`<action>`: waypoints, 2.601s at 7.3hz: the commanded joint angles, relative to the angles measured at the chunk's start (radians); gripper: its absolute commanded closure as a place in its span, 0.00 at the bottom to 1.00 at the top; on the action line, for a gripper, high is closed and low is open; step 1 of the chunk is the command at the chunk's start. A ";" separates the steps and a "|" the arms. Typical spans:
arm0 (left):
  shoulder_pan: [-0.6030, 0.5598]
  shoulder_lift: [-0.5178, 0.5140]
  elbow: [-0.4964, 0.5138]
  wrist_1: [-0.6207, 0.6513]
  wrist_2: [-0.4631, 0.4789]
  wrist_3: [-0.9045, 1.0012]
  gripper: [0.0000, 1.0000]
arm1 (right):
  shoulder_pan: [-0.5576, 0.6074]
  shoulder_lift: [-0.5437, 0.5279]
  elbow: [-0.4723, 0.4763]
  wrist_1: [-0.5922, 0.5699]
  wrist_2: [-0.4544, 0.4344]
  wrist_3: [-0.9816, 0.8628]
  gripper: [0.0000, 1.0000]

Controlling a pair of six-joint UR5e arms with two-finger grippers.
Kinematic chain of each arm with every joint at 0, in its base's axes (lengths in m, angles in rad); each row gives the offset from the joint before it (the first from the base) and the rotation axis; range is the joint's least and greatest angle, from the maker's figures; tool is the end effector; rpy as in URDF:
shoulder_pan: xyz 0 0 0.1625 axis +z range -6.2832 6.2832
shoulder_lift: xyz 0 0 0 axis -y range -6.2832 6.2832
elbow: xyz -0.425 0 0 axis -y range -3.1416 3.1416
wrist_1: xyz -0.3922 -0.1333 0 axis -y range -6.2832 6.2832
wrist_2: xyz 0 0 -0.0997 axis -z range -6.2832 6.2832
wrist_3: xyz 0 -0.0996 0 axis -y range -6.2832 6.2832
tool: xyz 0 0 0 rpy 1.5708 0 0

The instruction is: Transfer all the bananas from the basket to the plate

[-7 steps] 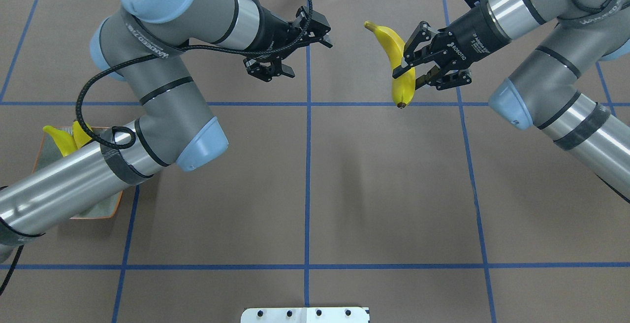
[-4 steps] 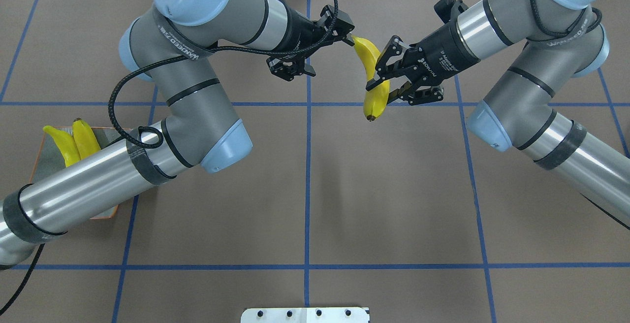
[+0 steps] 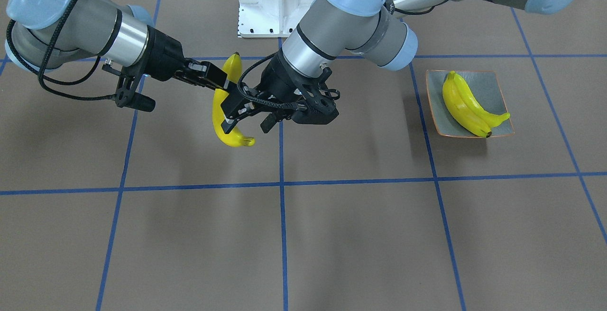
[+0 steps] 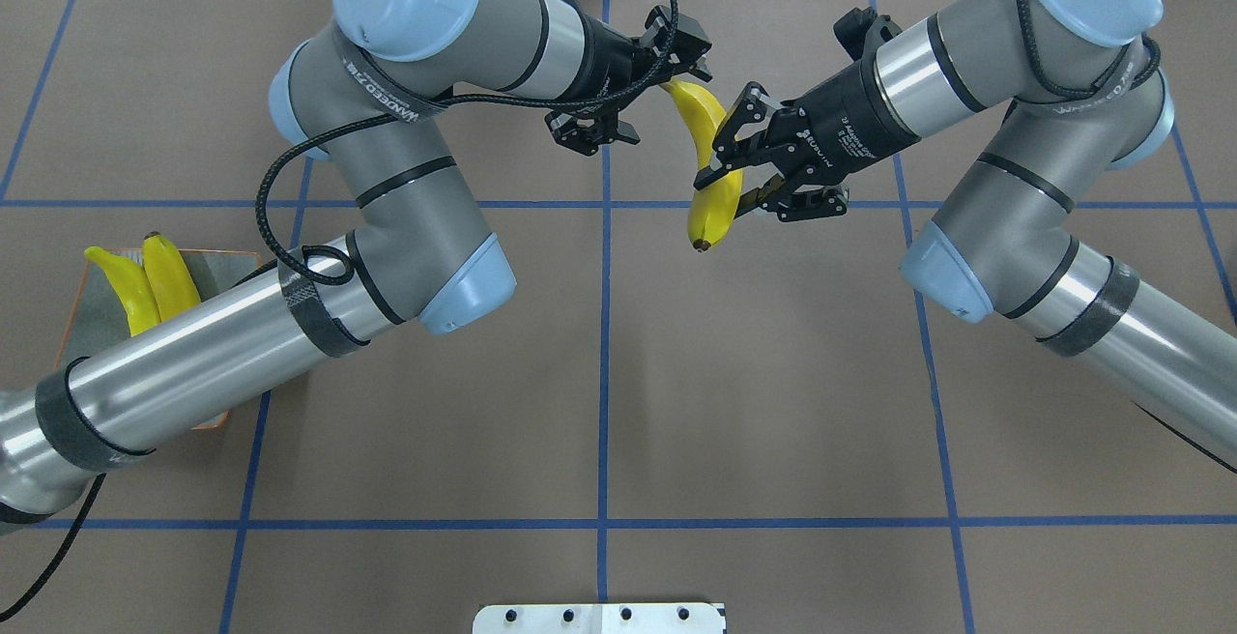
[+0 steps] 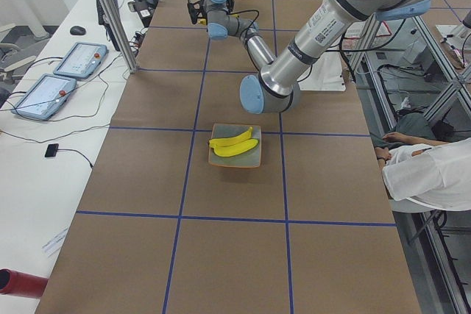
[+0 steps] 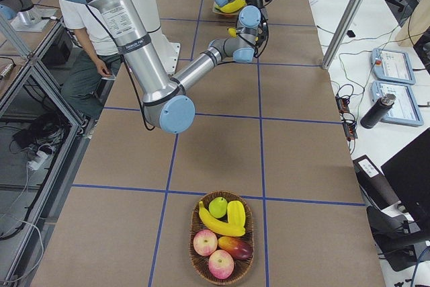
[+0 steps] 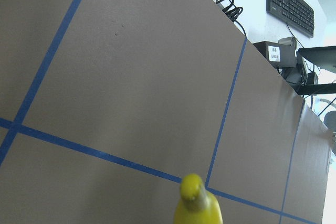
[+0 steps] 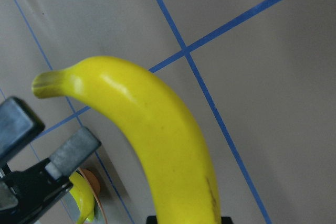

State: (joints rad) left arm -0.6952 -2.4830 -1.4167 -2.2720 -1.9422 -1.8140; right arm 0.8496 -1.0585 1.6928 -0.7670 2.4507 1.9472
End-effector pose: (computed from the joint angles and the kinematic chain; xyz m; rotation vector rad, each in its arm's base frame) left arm 0.4939 -0.5385 0.0642 0.0281 1.4858 -0.4916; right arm -0.3539 -0.4882 0.2101 -0.3801 -1.4476 0.3588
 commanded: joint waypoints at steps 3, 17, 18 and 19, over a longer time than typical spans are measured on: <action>0.006 -0.030 0.038 -0.006 0.003 -0.008 0.07 | -0.026 0.012 0.033 0.000 -0.082 0.035 1.00; 0.005 0.132 -0.089 0.008 -0.001 -0.048 1.00 | 0.047 -0.154 0.104 0.196 -0.107 0.049 0.00; 0.000 0.292 -0.225 0.009 0.002 -0.041 1.00 | 0.089 -0.173 0.100 0.196 -0.114 0.035 0.00; -0.018 0.428 -0.346 0.011 -0.004 -0.032 1.00 | 0.124 -0.190 0.091 0.195 -0.140 -0.002 0.00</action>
State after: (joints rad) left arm -0.6973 -2.2225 -1.6160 -2.2644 -1.9427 -1.8551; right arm 0.9278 -1.2207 1.7918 -0.5801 2.3332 1.9786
